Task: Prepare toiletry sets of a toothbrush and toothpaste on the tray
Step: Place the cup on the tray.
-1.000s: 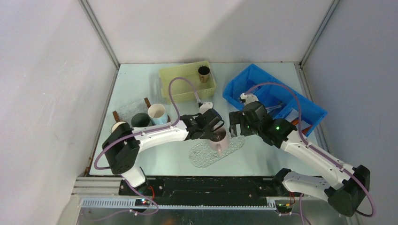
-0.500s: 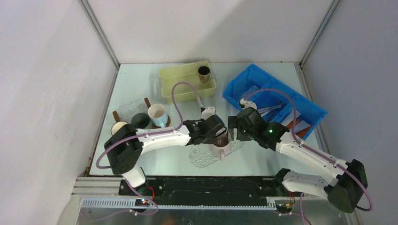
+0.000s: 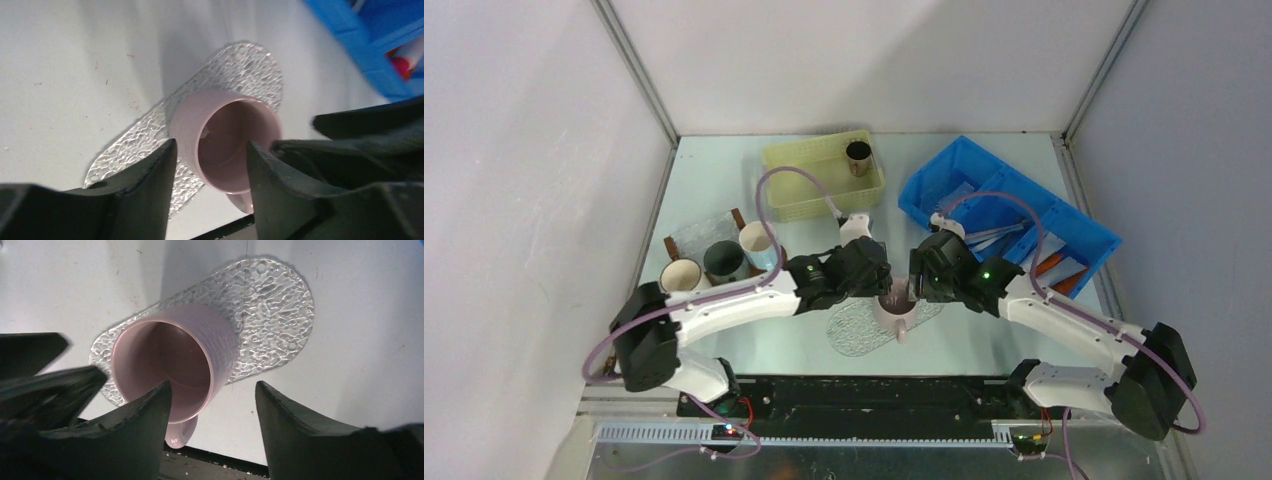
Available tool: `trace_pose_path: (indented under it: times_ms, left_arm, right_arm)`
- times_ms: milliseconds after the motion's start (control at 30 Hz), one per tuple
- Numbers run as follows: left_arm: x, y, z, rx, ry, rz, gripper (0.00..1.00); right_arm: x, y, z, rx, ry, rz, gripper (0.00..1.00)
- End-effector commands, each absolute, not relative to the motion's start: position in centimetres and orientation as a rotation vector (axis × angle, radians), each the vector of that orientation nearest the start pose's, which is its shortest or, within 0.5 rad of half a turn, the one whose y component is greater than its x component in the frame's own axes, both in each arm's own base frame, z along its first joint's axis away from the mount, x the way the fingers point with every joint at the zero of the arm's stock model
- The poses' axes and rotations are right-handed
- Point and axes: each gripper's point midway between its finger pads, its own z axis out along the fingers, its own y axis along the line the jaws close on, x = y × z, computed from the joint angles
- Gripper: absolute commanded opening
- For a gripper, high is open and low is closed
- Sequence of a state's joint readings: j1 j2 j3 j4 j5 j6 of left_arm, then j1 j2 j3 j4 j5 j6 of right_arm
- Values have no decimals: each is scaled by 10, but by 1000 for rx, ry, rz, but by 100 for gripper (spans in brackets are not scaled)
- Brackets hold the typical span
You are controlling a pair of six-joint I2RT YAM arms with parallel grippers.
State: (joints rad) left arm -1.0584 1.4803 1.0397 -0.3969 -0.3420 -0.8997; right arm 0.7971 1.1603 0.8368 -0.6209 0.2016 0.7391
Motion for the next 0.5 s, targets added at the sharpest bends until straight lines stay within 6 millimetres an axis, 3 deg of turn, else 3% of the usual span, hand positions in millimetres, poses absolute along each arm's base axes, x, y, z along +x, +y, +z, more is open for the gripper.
trace_pose_path:
  times_ms: [0, 67, 267, 367, 400, 467]
  left_arm:
    - [228, -312, 173, -36, 2249, -574, 64]
    - [232, -299, 193, -61, 2195, -578, 73]
    - [244, -253, 225, -137, 2074, -532, 97]
    - [248, -228, 233, -145, 2034, -491, 99]
    - [249, -219, 244, -160, 1998, -507, 100]
    - [251, -205, 247, -155, 1971, -489, 100]
  right_arm:
    - [213, 214, 108, 46, 2534, 421, 61]
    - [213, 217, 103, 50, 2551, 424, 56]
    - [212, 222, 85, 73, 2603, 400, 41]
    - [211, 221, 77, 66, 2638, 356, 33]
    - [213, 222, 76, 57, 2644, 342, 28]
    - [214, 222, 74, 39, 2656, 314, 18]
